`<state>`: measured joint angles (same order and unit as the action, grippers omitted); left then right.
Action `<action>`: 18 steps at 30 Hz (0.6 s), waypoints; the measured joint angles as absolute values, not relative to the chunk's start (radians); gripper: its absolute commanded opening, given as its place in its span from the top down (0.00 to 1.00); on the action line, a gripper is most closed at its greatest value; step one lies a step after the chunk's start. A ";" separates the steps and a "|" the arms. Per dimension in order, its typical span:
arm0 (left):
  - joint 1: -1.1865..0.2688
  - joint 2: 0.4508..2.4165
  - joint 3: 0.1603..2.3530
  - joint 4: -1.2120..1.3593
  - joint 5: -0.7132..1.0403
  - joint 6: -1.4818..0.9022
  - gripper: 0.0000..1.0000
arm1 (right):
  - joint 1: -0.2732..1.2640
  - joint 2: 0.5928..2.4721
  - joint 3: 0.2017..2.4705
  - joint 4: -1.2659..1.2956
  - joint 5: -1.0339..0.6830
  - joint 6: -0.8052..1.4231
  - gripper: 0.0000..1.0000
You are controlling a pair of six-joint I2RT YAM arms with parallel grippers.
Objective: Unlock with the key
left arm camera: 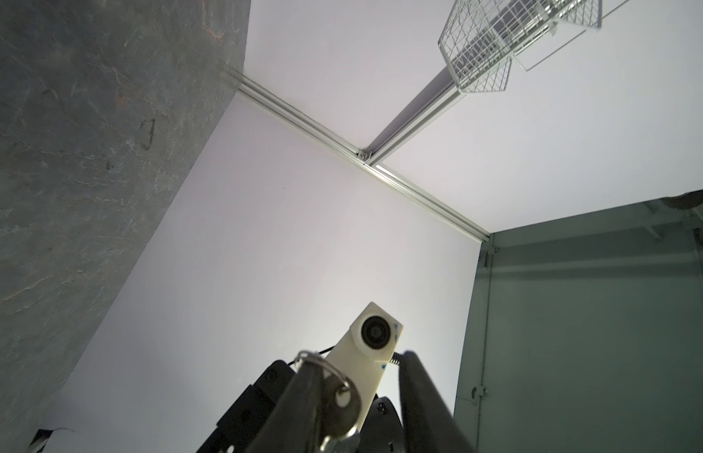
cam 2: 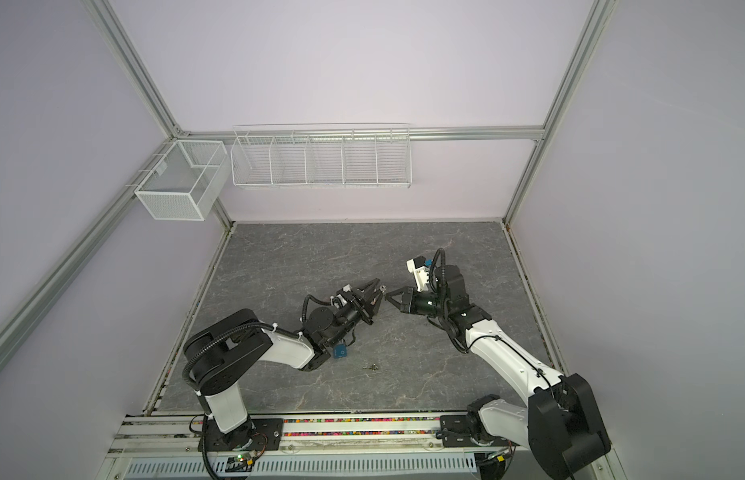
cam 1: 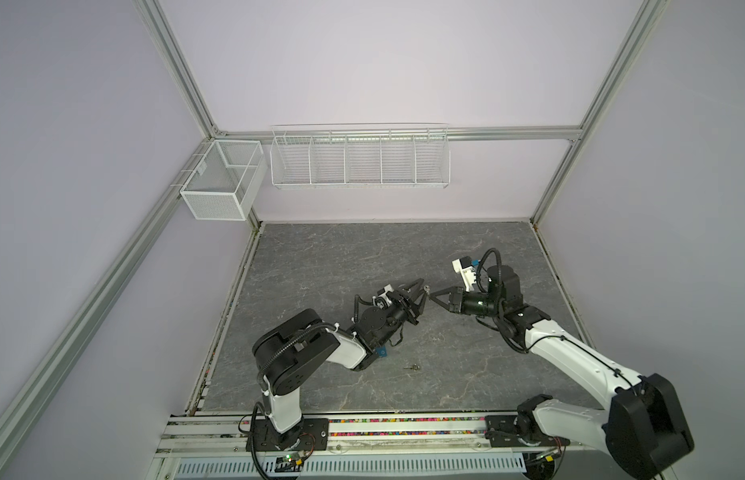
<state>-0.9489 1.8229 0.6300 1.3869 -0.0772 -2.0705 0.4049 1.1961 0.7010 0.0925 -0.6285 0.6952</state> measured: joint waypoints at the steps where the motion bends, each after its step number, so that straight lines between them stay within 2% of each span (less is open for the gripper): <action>1: -0.949 1.823 0.630 1.387 -0.077 -2.070 0.76 | 0.404 1.195 0.701 0.089 -0.628 0.694 0.93; 8: -0.949 1.823 0.630 1.387 -0.068 -2.070 0.89 | 0.401 1.188 0.707 0.068 -0.626 0.687 0.93; 13: -0.947 1.823 0.630 1.387 -0.059 -2.070 0.91 | 0.399 1.188 0.729 0.048 -0.617 0.668 0.92; 18: -0.930 1.823 0.605 1.390 -0.036 -2.069 0.95 | 0.392 1.156 0.736 -0.032 -0.551 0.604 0.76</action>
